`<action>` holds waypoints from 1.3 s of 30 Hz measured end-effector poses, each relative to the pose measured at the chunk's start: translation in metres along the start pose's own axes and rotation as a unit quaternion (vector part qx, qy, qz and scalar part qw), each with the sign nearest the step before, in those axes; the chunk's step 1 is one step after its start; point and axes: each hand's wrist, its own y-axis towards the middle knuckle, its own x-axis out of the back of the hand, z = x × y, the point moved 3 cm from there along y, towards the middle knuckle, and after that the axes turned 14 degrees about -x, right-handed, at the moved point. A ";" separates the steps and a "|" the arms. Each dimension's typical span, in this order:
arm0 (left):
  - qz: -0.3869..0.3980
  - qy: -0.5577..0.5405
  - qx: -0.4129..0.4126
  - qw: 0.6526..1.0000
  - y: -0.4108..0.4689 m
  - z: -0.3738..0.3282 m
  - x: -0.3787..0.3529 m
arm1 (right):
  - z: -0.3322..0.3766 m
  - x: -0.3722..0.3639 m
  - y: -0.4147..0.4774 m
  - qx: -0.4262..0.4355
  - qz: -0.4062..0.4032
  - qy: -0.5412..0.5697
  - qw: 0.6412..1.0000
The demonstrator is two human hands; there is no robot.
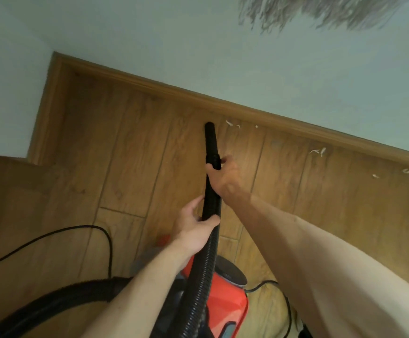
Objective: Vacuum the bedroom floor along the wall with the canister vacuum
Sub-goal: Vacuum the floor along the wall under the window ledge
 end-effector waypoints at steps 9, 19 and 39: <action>0.038 0.023 0.006 0.999 -0.002 0.000 -0.027 | -0.020 0.037 0.005 -0.008 -0.001 0.005 1.000; 0.063 0.014 -0.002 0.998 0.000 0.000 -0.045 | -0.033 0.061 0.016 0.004 0.023 0.033 0.999; 0.044 0.054 -0.038 0.997 0.005 0.002 -0.073 | -0.056 0.097 0.030 -0.002 0.032 0.091 0.995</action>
